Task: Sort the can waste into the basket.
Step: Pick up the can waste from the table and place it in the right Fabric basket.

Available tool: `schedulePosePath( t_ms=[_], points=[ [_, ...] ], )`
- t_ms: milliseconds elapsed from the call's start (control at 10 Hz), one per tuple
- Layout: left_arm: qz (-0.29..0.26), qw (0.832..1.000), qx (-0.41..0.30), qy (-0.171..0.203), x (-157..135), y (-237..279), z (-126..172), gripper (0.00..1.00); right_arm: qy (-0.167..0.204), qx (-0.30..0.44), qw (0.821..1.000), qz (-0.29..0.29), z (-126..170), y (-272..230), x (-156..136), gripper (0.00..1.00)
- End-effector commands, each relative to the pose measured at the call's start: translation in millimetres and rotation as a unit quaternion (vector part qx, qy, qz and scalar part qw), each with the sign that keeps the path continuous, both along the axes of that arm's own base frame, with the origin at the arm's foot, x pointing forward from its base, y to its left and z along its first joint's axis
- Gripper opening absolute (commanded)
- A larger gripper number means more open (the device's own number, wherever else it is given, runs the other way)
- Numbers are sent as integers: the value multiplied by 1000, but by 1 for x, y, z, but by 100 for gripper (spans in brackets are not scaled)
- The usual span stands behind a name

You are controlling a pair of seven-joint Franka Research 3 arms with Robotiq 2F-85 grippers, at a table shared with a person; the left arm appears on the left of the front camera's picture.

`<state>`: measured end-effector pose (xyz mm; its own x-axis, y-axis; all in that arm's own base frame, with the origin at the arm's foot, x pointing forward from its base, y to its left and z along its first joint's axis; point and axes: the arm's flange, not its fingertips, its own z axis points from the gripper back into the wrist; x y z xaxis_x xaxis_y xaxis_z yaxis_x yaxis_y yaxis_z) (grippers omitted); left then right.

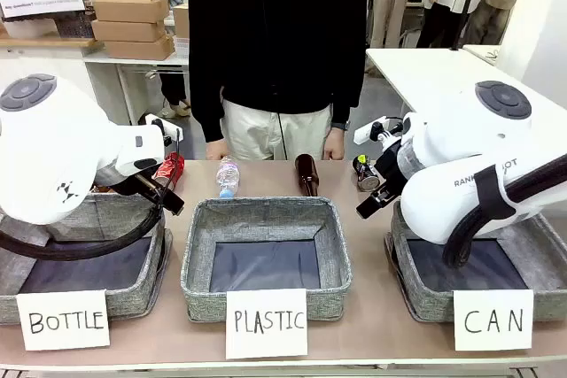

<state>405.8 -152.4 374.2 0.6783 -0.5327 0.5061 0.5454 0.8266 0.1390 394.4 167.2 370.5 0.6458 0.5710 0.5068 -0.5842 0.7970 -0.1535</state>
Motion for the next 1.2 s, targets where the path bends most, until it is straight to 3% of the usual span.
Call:
schedulePosePath(
  t_ms=[0,1000,1100],
  points=[
    [0,1000,0,0,0,0,0,100,0,0,1000,0,0,0,0,100],
    [0,1000,0,0,0,0,0,100,0,0,1000,0,0,0,0,100],
    [27,996,-10,-86,-10,6,65,100,-26,25,997,-68,52,-12,-5,100]
  ],
)
